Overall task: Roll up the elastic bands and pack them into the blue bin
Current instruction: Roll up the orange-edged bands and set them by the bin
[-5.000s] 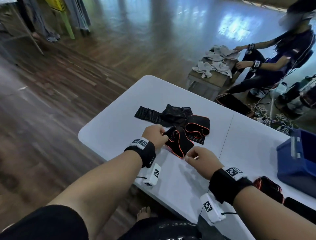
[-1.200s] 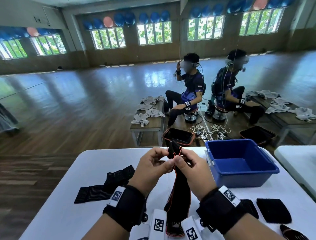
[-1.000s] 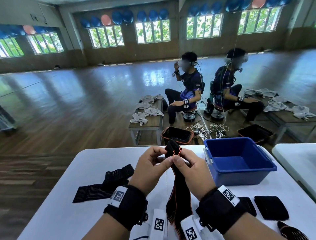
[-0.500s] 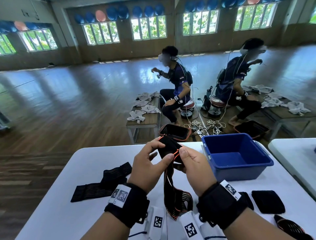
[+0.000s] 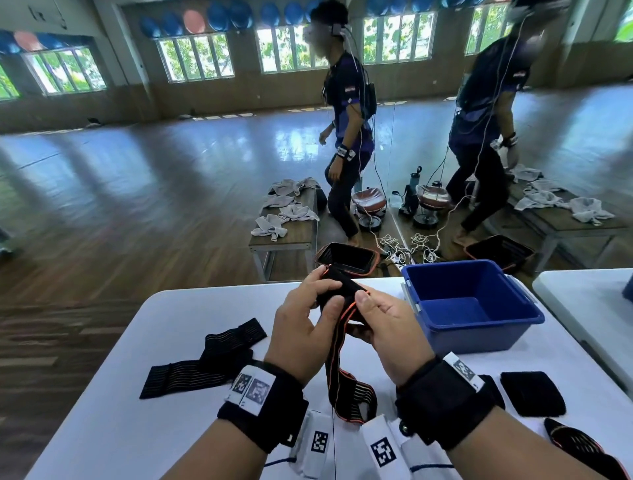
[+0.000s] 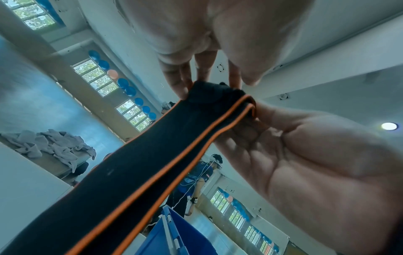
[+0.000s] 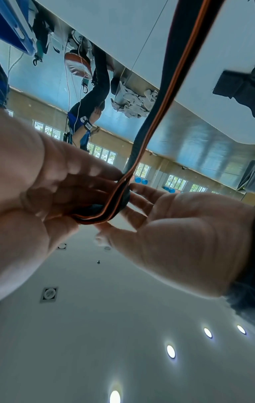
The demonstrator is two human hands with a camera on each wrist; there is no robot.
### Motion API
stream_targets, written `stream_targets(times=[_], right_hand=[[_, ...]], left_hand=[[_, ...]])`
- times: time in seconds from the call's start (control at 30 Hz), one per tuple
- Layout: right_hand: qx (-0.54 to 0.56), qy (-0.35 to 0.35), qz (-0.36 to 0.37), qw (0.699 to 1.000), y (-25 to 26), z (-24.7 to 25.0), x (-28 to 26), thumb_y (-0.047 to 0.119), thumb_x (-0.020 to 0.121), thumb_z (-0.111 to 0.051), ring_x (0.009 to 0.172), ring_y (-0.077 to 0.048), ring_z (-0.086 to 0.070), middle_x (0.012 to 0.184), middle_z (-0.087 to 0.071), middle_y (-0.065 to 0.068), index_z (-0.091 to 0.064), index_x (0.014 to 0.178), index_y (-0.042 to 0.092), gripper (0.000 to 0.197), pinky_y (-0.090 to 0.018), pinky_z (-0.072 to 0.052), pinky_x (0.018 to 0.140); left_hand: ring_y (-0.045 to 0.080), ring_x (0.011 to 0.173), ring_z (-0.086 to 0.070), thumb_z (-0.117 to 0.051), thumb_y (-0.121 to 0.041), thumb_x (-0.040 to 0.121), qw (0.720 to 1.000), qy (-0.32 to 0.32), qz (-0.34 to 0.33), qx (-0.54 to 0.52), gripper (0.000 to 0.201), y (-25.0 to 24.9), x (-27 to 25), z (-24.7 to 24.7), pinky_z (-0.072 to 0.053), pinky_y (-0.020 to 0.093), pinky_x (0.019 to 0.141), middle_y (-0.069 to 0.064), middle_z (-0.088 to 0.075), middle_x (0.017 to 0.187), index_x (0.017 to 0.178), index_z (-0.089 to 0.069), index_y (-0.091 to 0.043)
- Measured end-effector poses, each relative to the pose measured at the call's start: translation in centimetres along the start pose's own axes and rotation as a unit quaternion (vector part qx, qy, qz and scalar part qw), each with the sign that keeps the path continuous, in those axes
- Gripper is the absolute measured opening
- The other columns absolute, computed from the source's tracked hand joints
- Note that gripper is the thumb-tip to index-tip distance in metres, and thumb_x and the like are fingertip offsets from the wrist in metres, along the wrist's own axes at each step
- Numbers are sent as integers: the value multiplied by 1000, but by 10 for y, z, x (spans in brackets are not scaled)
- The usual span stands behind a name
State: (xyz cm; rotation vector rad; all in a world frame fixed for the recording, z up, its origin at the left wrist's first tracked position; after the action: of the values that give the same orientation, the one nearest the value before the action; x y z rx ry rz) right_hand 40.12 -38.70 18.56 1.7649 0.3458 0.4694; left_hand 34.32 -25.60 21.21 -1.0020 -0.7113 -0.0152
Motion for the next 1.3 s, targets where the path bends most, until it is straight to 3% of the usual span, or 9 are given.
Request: stream_targets(times=[0.23, 0.43, 0.57, 0.67, 0.8, 0.93, 1.03, 1.13, 1.3], right_hand=[[-15, -36, -18, 999, 5, 8, -2, 16, 106, -41, 103, -41, -69, 105, -74, -21, -70, 115, 9, 32, -62, -51, 94], [-29, -169, 15, 985, 7, 17, -3, 27, 100, -49, 102, -26, -70, 103, -75, -6, -65, 111, 25, 19, -58, -52, 96], [-68, -75, 17, 995, 5, -3, -5, 21, 98, -52, 123, -8, -59, 132, -63, 4, -46, 140, 28, 43, -44, -44, 110], [-121, -17, 3, 993, -1, -15, -7, 17, 89, -50, 138, -2, -43, 151, -44, 10, -23, 154, 36, 72, -41, -36, 117], [-143, 7, -16, 990, -1, -21, -8, 10, 92, -46, 132, -3, -49, 148, -48, 7, -8, 158, 33, 80, -37, -41, 113], [-166, 6, -12, 986, 4, -14, -8, 16, 90, -47, 129, -9, -54, 139, -57, 8, -20, 156, 32, 73, -44, -42, 112], [-146, -26, -11, 989, 17, 1, -13, 3, 95, -55, 109, -11, -67, 115, -69, 10, -37, 151, 23, 62, -39, -53, 100], [-109, -29, -16, 993, 28, 11, -19, -5, 93, -61, 95, -22, -71, 91, -69, 13, -44, 146, 16, 59, -46, -57, 91], [-116, -32, -29, 992, 24, 16, -4, -4, 89, -67, 85, -30, -71, 91, -68, -4, -48, 143, 13, 60, -57, -56, 82]], left_hand=[[16, 105, -67, -62, -16, 89, 996, 16, 47, -69, 31, 13, 4, 10, -54, 33, 92, -13, -69, 108, 120, -61, -24], [10, 93, -65, -56, -19, 92, 994, 12, 75, -79, 25, 6, 3, 1, -54, 28, 83, -15, -65, 98, 114, -55, -31], [-6, 93, -58, -48, -4, 101, 994, -23, 88, -64, 24, 2, 2, 2, -43, 7, 77, -15, -59, 101, 113, -50, -25], [-10, 93, -56, -43, -3, 103, 991, -14, 110, -76, 22, 4, 1, -1, -42, 6, 78, -10, -56, 108, 117, -47, -19], [-7, 96, -56, -42, -6, 105, 990, 5, 119, -71, 21, 7, 1, -4, -44, 10, 82, -9, -56, 112, 121, -45, -20], [0, 99, -59, -43, -10, 104, 986, 42, 132, -96, 21, 6, 0, -4, -49, 19, 85, -3, -59, 113, 121, -47, -22], [9, 102, -63, -51, -22, 94, 974, 88, 153, -143, 30, 4, 0, 0, -53, 28, 90, -4, -65, 115, 123, -54, -24], [17, 87, -63, -59, -20, 89, 965, 116, 159, -176, 34, 0, 3, 10, -55, 35, 85, -1, -70, 110, 123, -61, -20], [24, 77, -66, -64, -3, 96, 967, 119, 160, -159, 28, 7, 13, 15, -57, 38, 67, 4, -71, 107, 119, -65, -19]])
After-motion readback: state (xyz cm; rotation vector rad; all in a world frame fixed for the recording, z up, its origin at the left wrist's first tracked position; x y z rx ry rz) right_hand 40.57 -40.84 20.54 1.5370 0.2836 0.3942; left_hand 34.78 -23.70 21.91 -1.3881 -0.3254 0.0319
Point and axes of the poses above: each hand's wrist, its own x-axis towards the middle knuckle, its own z-axis out of the back of the hand, y = z × x, the point moved 8 cm from there along x, towards the middle knuckle
